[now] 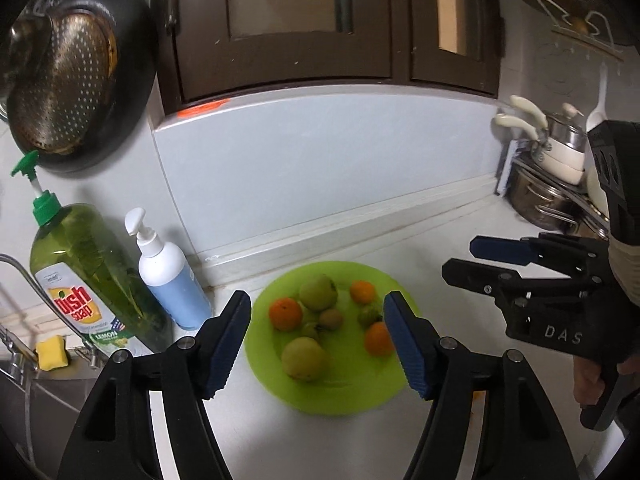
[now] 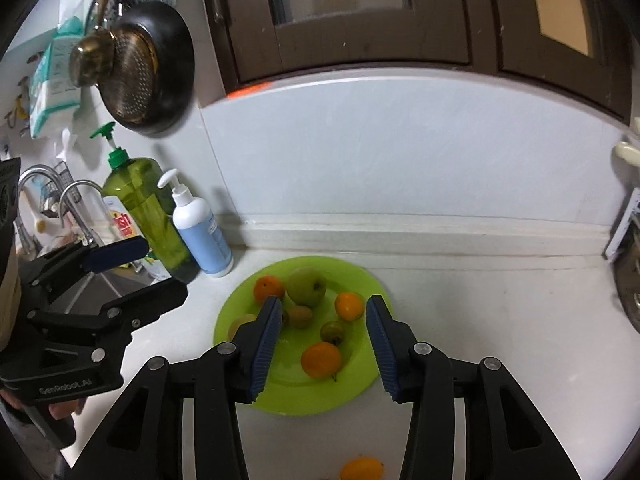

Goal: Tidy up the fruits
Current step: 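Lift both open tools back toward the last loose fruits, then grasp the brown kiwi with the left tool while the right tool grasps the last orange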

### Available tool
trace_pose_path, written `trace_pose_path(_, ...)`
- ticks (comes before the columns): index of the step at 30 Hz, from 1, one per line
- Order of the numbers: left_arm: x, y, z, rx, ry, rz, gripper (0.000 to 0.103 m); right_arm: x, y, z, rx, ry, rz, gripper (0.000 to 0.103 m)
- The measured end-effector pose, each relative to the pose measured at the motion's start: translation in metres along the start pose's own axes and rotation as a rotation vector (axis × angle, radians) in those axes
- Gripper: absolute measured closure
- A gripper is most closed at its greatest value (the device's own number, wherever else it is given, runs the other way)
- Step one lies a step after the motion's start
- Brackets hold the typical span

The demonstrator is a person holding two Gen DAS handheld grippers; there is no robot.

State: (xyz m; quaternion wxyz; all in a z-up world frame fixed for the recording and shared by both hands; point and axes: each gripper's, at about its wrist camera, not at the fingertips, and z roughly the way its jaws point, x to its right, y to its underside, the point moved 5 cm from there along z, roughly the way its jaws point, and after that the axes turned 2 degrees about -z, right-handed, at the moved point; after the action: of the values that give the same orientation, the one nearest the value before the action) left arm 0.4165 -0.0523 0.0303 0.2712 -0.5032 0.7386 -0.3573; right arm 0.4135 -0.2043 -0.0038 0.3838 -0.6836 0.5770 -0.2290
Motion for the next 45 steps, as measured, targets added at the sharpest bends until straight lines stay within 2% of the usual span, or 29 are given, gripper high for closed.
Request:
trace_pose_path(10,0.038,0.031,-0.026,0.023,0.009,0.024,0.035,0.010,0.029,-0.035,0.007,0.016,-0.046,0.058)
trace_pose_path(17,0.062,0.059,-0.030,0.022,0.032,0.028,0.035,0.012,0.053,-0.044,-0.009,-0.010,-0.084,0.058)
trace_pose_path(19,0.069,0.066,-0.029,0.024,0.047,0.033,0.035,0.014,0.061,-0.045,-0.016,-0.012,-0.094,0.052)
trace_pose_path(21,0.074,0.071,-0.027,0.027,0.053,0.039,0.035,0.016,0.068,-0.045,-0.023,-0.014,-0.100,0.051)
trace_pose_path(36,0.120,0.127,0.018,-0.094,0.155,0.086,0.036,0.043,0.127,-0.027,-0.153,0.002,-0.086,0.051)
trace_pose_path(42,0.134,0.139,0.036,-0.147,0.200,0.096,0.043,0.052,0.144,-0.022,-0.196,0.001,-0.053,0.051)
trace_pose_path(45,0.137,0.145,0.047,-0.188,0.219,0.090,0.051,0.056,0.150,-0.020,-0.209,0.005,-0.038,0.051)
